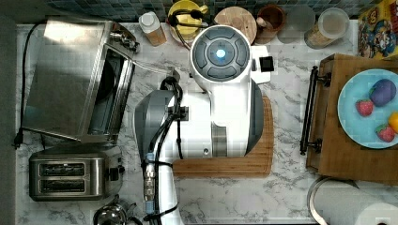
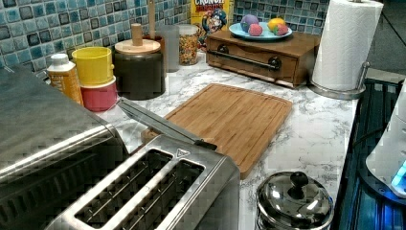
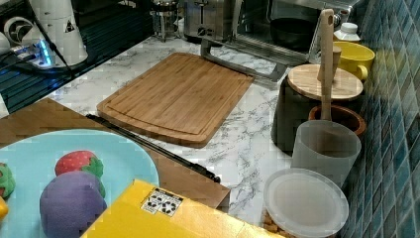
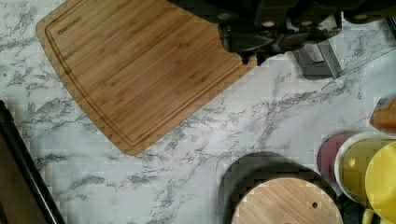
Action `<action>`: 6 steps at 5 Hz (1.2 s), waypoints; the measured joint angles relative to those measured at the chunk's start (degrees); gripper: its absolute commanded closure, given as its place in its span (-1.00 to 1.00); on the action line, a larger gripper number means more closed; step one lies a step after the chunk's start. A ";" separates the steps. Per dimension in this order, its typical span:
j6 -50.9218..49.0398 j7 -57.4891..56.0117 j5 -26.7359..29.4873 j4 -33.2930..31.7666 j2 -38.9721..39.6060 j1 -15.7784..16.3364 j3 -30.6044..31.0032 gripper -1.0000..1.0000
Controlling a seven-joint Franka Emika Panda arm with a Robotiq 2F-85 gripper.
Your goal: Close the oven.
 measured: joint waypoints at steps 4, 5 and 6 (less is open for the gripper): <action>5.99 -0.26 4.67 -2.18 0.69 0.09 0.29 1.00; 14.24 -7.22 9.85 -8.06 -0.31 -0.14 0.91 1.00; 19.89 -16.97 19.28 -16.79 -2.47 -0.84 1.53 1.00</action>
